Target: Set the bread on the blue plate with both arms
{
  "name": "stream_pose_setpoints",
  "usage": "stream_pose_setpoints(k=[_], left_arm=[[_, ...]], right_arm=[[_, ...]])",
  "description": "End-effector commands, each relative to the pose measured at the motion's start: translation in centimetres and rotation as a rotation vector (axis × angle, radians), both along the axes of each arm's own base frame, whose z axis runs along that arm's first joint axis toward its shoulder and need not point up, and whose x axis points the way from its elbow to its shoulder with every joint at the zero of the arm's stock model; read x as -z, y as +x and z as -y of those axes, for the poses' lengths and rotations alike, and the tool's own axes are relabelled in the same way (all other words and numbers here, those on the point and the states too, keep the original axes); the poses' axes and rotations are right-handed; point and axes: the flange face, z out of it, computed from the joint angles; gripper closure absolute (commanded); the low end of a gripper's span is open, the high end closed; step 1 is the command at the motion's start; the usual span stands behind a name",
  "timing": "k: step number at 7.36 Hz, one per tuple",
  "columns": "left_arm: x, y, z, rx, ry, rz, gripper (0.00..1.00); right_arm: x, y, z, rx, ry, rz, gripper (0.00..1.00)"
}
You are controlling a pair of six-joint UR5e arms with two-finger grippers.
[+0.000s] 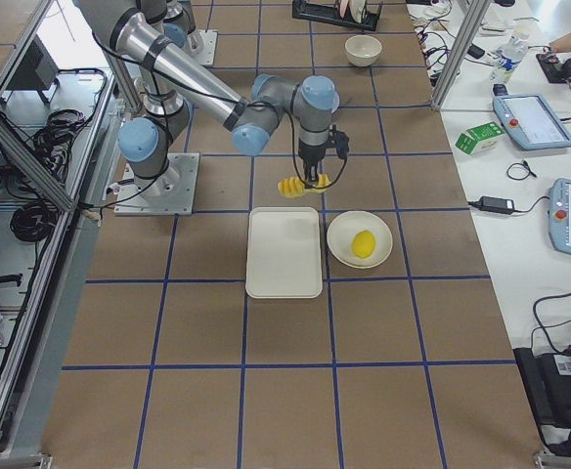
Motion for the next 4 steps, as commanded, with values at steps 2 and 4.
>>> stream_pose_setpoints(k=[2,4], left_arm=[[0.0,0.1,-0.1,-0.002,0.0,0.007,0.0],[0.1,0.2,0.0,-0.002,0.002,0.01,0.0]], right_arm=[[0.4,16.8,4.5,0.026,-0.037,0.073,1.0],[0.9,23.9,7.2,0.094,-0.032,0.158,1.0]])
